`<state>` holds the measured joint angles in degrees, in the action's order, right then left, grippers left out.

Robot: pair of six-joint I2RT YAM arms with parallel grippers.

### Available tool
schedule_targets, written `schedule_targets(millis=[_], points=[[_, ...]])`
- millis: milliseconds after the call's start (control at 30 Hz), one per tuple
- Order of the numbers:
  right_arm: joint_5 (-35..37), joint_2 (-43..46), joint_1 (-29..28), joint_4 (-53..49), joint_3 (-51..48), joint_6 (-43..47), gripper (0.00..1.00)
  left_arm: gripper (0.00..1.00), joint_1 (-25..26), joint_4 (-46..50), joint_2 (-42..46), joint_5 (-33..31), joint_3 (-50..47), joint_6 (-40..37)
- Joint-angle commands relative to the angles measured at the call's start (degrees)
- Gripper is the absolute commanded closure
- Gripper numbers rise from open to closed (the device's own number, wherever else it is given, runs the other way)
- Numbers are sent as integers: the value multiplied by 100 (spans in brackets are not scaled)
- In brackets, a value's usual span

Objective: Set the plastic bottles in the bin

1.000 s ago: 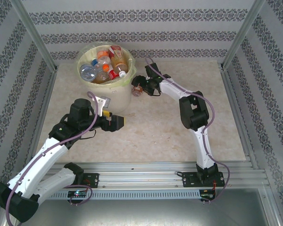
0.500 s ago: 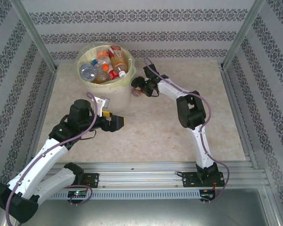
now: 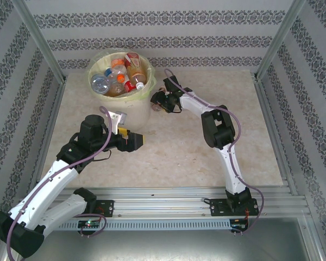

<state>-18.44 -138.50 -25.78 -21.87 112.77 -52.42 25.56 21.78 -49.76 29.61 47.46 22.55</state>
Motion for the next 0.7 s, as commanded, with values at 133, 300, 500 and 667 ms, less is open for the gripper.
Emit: schedule_targets(millis=[133, 300, 500, 667], points=[[-45, 222, 50, -34, -45, 171, 43, 0, 69, -262, 90, 55, -46, 221], [-146, 843, 230, 43, -703, 494, 45, 0, 66, -288, 67, 61, 4, 385], [-248, 1961, 417, 190, -2004, 991, 46, 0, 76, -452, -91, 74, 114, 857], [-313, 3120, 533, 185, -3082, 1423, 46, 0, 74, -622, -135, 80, 158, 1286]])
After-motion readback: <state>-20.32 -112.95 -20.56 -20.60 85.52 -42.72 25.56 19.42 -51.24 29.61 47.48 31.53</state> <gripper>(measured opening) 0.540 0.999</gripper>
